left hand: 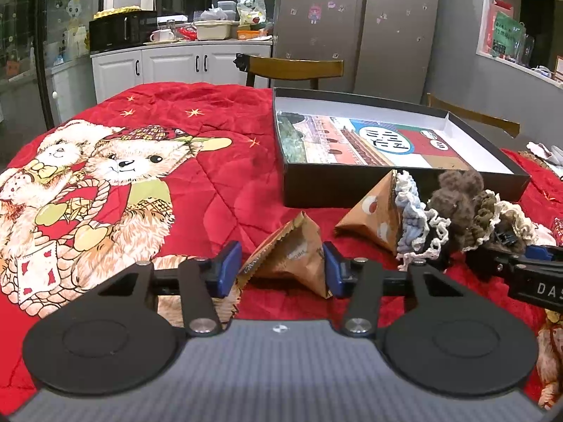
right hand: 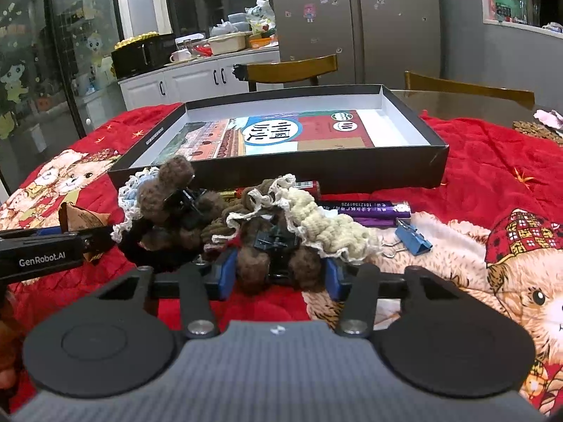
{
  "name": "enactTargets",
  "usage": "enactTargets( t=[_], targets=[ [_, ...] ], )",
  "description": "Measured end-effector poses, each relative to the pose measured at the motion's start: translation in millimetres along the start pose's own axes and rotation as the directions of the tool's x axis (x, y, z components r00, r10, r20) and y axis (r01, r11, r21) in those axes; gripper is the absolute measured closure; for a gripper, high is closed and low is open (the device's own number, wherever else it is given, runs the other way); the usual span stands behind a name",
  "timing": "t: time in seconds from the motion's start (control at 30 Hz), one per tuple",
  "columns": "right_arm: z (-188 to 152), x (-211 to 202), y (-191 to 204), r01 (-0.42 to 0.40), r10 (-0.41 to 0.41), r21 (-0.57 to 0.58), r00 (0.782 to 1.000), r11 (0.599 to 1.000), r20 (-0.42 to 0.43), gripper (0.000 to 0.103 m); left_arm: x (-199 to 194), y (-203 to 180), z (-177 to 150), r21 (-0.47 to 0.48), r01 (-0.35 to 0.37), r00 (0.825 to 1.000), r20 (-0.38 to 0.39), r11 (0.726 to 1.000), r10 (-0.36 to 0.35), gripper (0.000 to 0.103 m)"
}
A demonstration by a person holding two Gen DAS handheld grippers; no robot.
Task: Organize objects
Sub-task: 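Close right gripper on pompom hair tie while left gripper grasps paper triangle, lift both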
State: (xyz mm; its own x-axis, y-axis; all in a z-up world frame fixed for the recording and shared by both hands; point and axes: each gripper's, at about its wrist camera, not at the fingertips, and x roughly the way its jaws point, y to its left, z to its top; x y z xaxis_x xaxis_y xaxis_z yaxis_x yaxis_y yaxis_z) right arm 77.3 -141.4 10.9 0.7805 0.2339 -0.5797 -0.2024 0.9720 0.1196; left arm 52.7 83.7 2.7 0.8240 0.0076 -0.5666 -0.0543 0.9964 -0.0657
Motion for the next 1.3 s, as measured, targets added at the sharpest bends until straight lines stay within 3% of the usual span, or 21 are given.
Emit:
enactTargets(
  t=[0.37,0.63,0.9,1.3],
  targets=[
    [-2,-6,1,0.015,-0.015,-0.010,1.000,1.000,0.004,0.058,-3,-1,0,-0.001,-0.043,0.999,0.016,0.999,0.043,0.048],
    [-18,-32,7,0.021,-0.021,-0.049,1.000,0.999,-0.001,0.058,-7,-7,-1,0.038,-0.052,0.998,0.027,0.998,0.051,0.048],
    [-32,-61,3,-0.045,0.044,-0.019,0.999,0.999,-0.012,0.058,-16,-11,-5,0.053,-0.086,0.994,0.068,0.995,0.082,0.047],
    [-28,-87,3,-0.051,0.051,0.007,0.999,0.999,0.015,0.058,-20,-12,-6,0.055,-0.109,0.991,0.082,0.992,0.105,0.047]
  ],
)
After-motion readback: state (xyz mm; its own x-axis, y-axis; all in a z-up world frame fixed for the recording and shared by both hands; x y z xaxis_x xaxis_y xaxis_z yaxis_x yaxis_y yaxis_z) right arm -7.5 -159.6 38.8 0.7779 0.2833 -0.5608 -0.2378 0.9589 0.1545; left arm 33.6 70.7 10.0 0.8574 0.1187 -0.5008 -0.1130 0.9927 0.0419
